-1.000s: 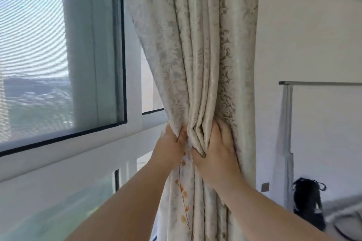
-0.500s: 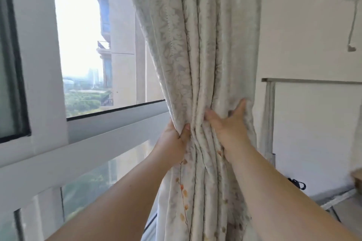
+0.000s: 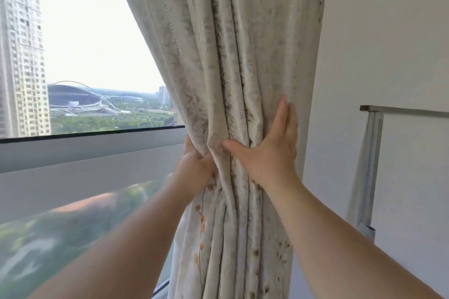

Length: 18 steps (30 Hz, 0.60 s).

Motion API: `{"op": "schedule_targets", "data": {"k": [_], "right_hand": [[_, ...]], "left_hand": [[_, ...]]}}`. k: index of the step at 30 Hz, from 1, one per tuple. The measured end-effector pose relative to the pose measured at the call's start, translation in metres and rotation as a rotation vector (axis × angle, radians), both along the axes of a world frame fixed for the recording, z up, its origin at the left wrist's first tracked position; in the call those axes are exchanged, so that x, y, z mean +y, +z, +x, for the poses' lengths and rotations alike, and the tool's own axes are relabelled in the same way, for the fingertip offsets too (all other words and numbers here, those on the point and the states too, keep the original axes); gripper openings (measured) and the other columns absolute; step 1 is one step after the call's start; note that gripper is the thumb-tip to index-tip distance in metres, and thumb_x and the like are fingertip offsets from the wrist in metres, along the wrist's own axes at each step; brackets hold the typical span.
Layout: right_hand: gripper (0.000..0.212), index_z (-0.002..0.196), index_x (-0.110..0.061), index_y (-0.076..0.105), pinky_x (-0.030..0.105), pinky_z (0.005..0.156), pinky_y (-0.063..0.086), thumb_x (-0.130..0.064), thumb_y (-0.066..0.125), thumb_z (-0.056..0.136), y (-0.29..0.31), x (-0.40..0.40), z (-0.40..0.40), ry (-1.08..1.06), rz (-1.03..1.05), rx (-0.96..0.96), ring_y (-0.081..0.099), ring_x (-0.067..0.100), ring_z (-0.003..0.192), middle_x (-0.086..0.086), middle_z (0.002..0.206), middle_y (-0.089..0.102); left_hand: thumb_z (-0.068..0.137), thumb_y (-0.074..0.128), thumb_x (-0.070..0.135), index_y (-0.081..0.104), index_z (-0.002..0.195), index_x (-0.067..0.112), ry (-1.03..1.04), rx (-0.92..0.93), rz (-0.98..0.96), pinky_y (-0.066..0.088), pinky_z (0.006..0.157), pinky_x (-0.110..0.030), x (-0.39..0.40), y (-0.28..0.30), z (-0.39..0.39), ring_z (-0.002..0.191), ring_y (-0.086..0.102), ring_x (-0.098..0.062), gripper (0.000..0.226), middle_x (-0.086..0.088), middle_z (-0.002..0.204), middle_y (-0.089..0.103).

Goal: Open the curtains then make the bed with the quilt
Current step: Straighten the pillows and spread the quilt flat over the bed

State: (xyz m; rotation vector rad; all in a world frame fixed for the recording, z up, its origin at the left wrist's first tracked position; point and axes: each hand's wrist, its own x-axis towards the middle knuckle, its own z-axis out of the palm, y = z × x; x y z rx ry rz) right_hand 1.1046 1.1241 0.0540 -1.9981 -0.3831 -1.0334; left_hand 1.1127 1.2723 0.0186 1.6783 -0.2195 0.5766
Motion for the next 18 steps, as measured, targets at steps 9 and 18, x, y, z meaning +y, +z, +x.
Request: {"op": "schedule_targets", "data": {"k": [9,18], "right_hand": [[0.054,0.122,-0.034,0.057,0.007,0.071,0.041,-0.058,0.063,0.074,-0.011,-0.027,0.102,0.374,0.141,0.175,0.057,-0.013,0.087,-0.032,0.089,0.057],[0.048,0.114,-0.025,0.059,0.029,0.073,0.043,-0.060,0.053,0.082,-0.022,-0.071,0.211,-0.098,0.072,0.118,0.063,0.024,0.098,-0.005,0.099,0.068]], "left_hand": [[0.081,0.062,0.027,0.030,0.128,0.051,-0.129,0.036,0.307,0.045,0.091,-0.023,-0.037,0.010,0.054,0.114,0.051,-0.003,0.062,0.025,0.119,0.052],[0.054,0.063,0.075,-0.007,0.146,0.037,0.395,-0.276,0.157,0.004,0.116,-0.043,-0.059,0.059,0.163,0.145,-0.002,-0.016,0.122,0.007,0.158,-0.004]]}}
